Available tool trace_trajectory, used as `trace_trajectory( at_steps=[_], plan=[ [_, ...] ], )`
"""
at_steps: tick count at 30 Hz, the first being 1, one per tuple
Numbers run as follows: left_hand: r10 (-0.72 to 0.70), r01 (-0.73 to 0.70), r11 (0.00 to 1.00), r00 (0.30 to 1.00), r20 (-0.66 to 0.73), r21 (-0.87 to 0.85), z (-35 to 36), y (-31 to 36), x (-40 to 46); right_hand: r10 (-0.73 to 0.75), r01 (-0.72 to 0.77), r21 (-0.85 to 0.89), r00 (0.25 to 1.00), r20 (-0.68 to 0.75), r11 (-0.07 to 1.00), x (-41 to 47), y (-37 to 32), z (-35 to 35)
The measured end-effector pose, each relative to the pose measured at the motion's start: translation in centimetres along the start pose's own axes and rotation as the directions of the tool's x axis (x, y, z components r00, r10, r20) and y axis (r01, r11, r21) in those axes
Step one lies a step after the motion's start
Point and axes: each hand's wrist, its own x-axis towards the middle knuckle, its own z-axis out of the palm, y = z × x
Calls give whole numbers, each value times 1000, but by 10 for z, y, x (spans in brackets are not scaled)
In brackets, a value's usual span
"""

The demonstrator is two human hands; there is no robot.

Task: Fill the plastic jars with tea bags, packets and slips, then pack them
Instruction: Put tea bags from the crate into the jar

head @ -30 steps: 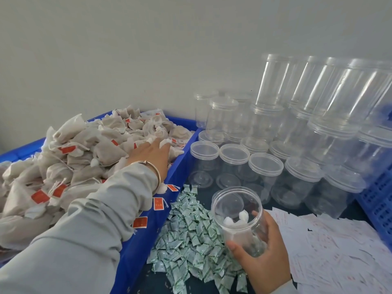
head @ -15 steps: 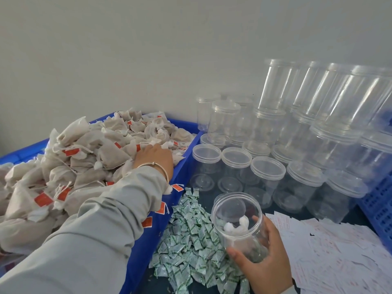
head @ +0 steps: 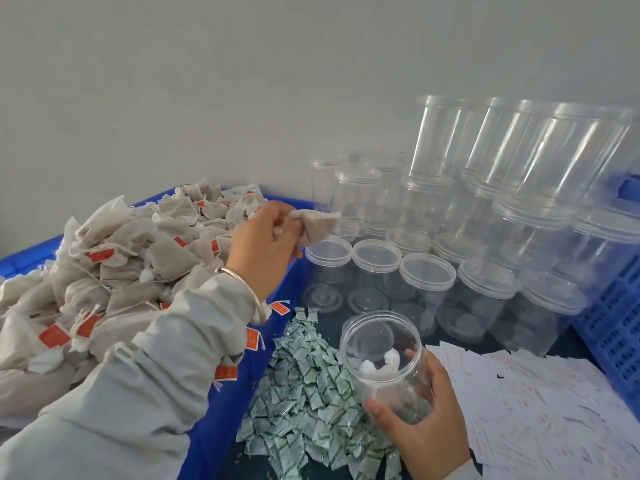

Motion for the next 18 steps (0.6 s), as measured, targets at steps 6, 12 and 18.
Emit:
trace_trajectory(
  at_steps=[6,12,18],
  plan=[
    [-144,212,970,898,416,-123,16,15,-25,2,-1,-28,1000,10,1000,0,-2,-2],
    [8,-165,971,747,664,174,32,9,-48,-13,13,-57,1000,11,998,2,-2,1],
    [-14,10,1000,742,670,9,35,12,-50,-4,3,-45,1000,-9,999,0,-7,2]
  ],
)
